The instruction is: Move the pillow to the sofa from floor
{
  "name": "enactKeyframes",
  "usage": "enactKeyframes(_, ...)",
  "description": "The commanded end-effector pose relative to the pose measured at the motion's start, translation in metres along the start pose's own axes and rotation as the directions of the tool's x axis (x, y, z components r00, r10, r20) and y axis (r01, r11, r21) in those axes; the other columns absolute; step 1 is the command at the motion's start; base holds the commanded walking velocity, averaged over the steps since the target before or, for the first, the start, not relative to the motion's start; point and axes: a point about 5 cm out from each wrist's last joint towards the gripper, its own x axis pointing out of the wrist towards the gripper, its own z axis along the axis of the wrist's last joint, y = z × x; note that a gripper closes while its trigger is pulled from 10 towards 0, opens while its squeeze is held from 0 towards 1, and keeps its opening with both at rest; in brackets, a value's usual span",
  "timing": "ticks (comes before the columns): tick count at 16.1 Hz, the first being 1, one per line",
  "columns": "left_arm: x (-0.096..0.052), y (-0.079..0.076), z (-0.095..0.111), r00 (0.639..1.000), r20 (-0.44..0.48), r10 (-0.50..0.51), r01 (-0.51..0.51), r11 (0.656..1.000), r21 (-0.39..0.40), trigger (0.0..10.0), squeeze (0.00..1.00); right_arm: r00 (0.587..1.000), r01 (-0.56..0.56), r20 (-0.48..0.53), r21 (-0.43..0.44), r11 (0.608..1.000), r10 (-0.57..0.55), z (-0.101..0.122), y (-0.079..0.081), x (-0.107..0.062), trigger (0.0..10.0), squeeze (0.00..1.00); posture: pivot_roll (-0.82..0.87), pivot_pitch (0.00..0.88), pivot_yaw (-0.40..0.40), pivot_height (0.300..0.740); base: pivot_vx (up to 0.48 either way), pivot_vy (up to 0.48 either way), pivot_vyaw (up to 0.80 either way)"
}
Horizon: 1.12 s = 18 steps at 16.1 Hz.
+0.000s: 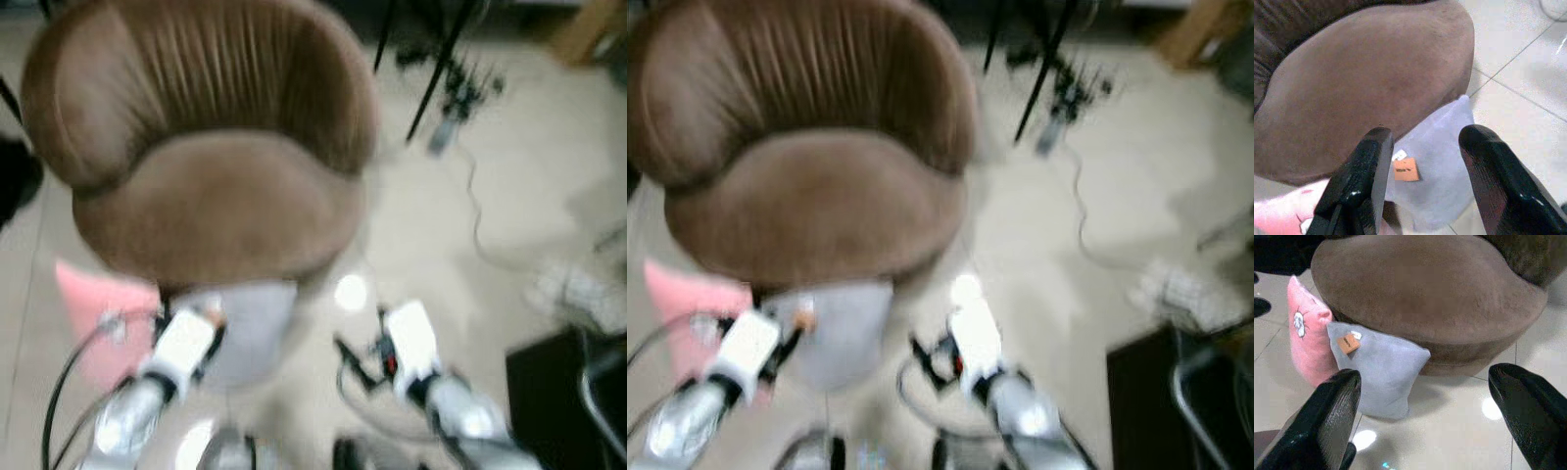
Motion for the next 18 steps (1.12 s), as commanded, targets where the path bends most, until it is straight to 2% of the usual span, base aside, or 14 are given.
enactKeyframes(1, -0.001, -0.002, 0.001, 1.0, 0.003, -0.005, 0.005, 1.0, 0.012, 10.0, 0.0, 1.0, 0.004, -0.031, 0.005, 1.0, -0.004, -0.007, -0.002, -0.004, 10.0, 0.0, -0.03, 0.238, -0.095, 0.74, 0.0, 0.0, 0.0)
enactKeyframes(2, -0.002, -0.002, 0.001, 1.0, 0.002, -0.001, 0.001, 1.0, 0.01, 10.0, 0.0, 0.999, 0.003, -0.032, 0.006, 1.0, -0.003, -0.007, -0.002, -0.005, 10.0, 0.0, -0.03, 0.238, -0.095, 0.74, 0.0, 0.0, 0.0)
enactKeyframes(4, -0.003, -0.003, -0.002, 1.0, -0.012, 0.014, -0.014, 0.998, -0.056, 10.0, 0.0, 1.0, -0.001, -0.031, 0.007, 1.0, 0.001, -0.007, -0.001, -0.005, 10.0, 0.0, -0.03, 0.239, -0.094, 0.74, 0.0, 0.0, 0.0)
enactKeyframes(5, 0.015, -0.014, 0.006, 1.0, -0.01, 0.023, -0.024, 0.997, -0.071, 10.0, 0.0, 1.0, -0.002, -0.031, 0.006, 1.0, 0.002, -0.007, -0.001, -0.005, 10.0, 0.0, -0.03, 0.239, -0.094, 0.74, 0.0, 0.0, 0.0)
enactKeyframes(6, 0.039, -0.03, 0.017, 1.0, -0.008, 0.022, -0.023, 0.996, -0.083, 10.0, 0.0, 0.999, -0.003, -0.032, 0.006, 1.0, 0.003, -0.007, -0.001, -0.004, 10.0, 0.01, -0.02, 0.229, -0.097, 0.74, 0.0, 0.0, 0.0)
enactKeyframes(7, 0.046, -0.034, 0.018, 1.0, -0.009, 0.02, -0.02, 0.996, -0.082, 10.0, 0.0, 0.999, -0.003, -0.032, 0.004, 1.0, 0.003, -0.007, -0.001, -0.004, 10.0, 0.01, -0.02, 0.229, -0.097, 0.74, 0.0, 0.0, 0.0)
enactKeyframes(9, 0.047, -0.035, 0.018, 1.0, 0.002, 0.02, -0.02, 0.992, -0.128, 10.0, 0.0, 0.999, -0.005, -0.031, -0.004, 1.0, 0.005, -0.007, -0.001, -0.004, 10.0, 0.0, -0.02, 0.222, -0.096, 0.74, 0.0, 0.227, 0.0)
enactKeyframes(11, 0.048, -0.033, 0.016, 0.998, -0.04, 0.053, -0.057, 0.994, -0.09, 10.0, 0.0, 0.999, -0.008, -0.033, -0.005, 1.0, 0.007, -0.008, -0.001, -0.003, 10.0, 0.0, -0.02, 0.212, -0.1, 0.74, 0.0, 0.0, 0.0)
enactKeyframes(13, 0.052, -0.032, 0.012, 0.995, -0.071, 0.076, -0.083, 0.99, -0.111, 10.0, 0.0, 0.999, -0.009, -0.034, -0.009, 1.0, 0.009, -0.008, -0.001, -0.003, 10.0, 0.0, -0.02, 0.206, -0.102, 0.74, 0.0, 0.0, 0.0)
enactKeyframes(14, 0.055, -0.031, 0.013, 0.995, -0.064, 0.08, -0.086, 0.992, -0.098, 10.0, 0.0, 0.999, -0.017, -0.032, -0.015, 1.0, 0.017, -0.008, -0.001, -0.002, 10.0, 0.0, -0.01, 0.204, -0.103, 0.74, 0.0, 0.0, 0.0)
enactKeyframes(15, 0.057, -0.029, 0.011, 0.993, -0.081, 0.082, -0.091, 0.989, -0.12, 10.0, 0.0, 0.999, -0.029, -0.031, -0.02, 0.999, 0.028, -0.007, -0.001, -0.001, 10.0, 0.01, -0.01, 0.203, -0.102, 0.74, 0.0, 0.0, 0.0)
enactKeyframes(16, 0.062, -0.02, 0.006, 0.99, -0.112, 0.089, -0.106, 0.982, -0.154, 10.0, 0.0, 1.0, -0.021, -0.01, -0.032, 0.999, 0.021, -0.005, -0.001, 0.001, 10.0, 0.01, -0.01, 0.202, -0.103, 0.74, 0.0, 0.0, 0.0)
enactKeyframes(17, 0.066, -0.008, -0.003, 0.983, -0.154, 0.101, -0.124, 0.982, -0.144, 10.0, 0.0, 1.0, -0.012, 0.0, -0.035, 0.999, 0.012, -0.004, -0.002, 0.002, 10.0, 0.01, -0.01, 0.201, -0.102, 0.74, 0.0, 0.0, 0.0)
enactKeyframes(18, 0.069, 0.011, -0.022, 0.962, -0.255, 0.099, -0.14, 0.979, -0.148, 10.0, 0.0, 1.0, -0.003, 0.015, -0.039, 0.999, 0.003, -0.002, -0.002, 0.003, 10.0, 0.01, 0.0, 0.204, -0.108, 0.74, 0.0, 0.0, 0.0)
